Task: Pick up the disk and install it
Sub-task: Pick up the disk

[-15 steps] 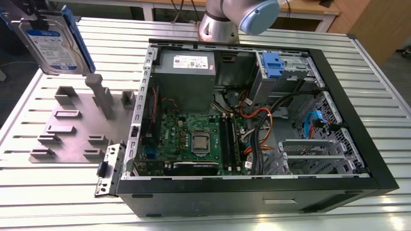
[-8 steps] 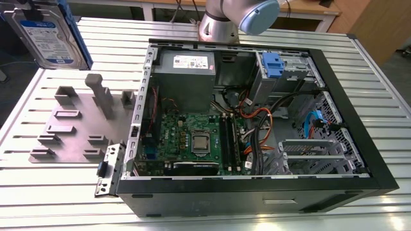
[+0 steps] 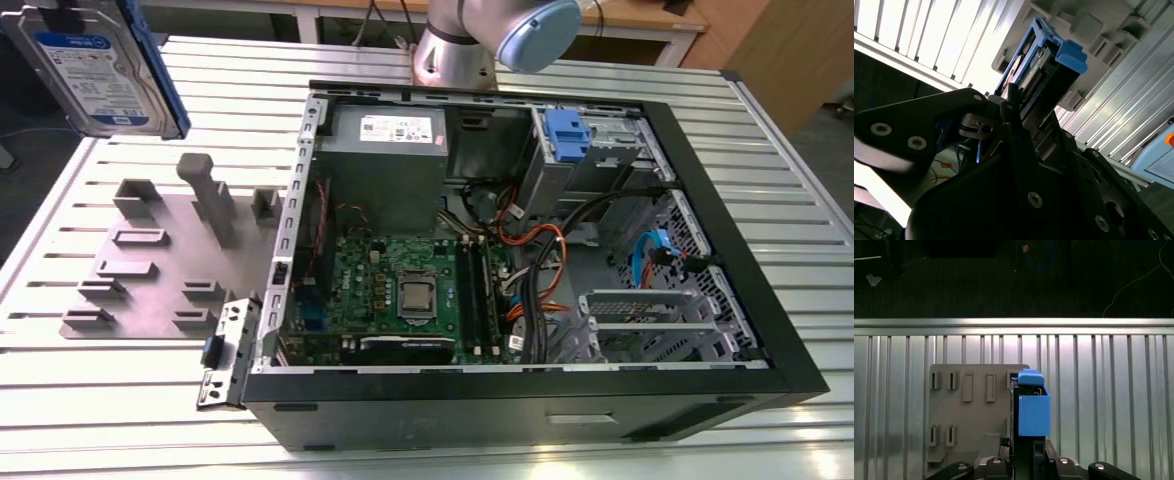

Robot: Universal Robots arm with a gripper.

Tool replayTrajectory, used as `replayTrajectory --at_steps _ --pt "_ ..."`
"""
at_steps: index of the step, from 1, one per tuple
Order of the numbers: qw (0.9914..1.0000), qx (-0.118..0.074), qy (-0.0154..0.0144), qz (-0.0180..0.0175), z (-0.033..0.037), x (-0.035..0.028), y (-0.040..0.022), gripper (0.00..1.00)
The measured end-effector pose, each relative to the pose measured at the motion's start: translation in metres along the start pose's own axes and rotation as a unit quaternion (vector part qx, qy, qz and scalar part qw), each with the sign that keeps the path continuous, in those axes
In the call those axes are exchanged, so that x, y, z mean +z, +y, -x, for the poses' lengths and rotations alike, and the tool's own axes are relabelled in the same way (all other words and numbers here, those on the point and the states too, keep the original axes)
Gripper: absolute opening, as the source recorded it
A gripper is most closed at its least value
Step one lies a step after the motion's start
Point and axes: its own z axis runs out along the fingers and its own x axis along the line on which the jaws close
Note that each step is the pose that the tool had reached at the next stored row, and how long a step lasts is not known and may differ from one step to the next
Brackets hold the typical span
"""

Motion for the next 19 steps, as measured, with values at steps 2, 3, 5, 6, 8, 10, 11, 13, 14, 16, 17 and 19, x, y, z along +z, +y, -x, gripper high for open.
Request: replayTrajectory --at_steps 2,3,5,6,8,10,11,13,14,16,17,19 --pt "1.0 0.0 0.0 0.0001 0.0 -0.0002 0.0 0.35" --pt "1.0 0.0 0.0001 0.0001 0.0 -0.0003 0.0 0.35" --pt "1.0 0.0 0.0 0.0001 0.0 -0.0003 0.0 0.35" --pt "1.0 0.0 0.0001 0.0001 0.0 -0.0003 0.0 0.35" --pt "1.0 0.0 0.0001 0.0002 0.0001 -0.0018 0.0001 0.35" --pt "1.0 0.0 0.0001 0.0002 0.0001 -0.004 0.0001 0.35" --pt "1.0 0.0 0.0001 0.0001 0.0002 -0.0053 0.0002 0.35" --pt "1.0 0.0 0.0 0.0001 0.0003 -0.0074 0.0003 0.35" --pt "1.0 0.0 0.0 0.0 0.0003 -0.0079 0.0003 0.35" --pt "1.0 0.0 0.0001 0.0001 0.0003 -0.0094 0.0004 0.35" --pt "1.0 0.0 0.0001 0.0001 0.0004 -0.01 0.0004 0.35" --pt "1.0 0.0 0.0 0.0001 0.0004 -0.0102 0.0004 0.35"
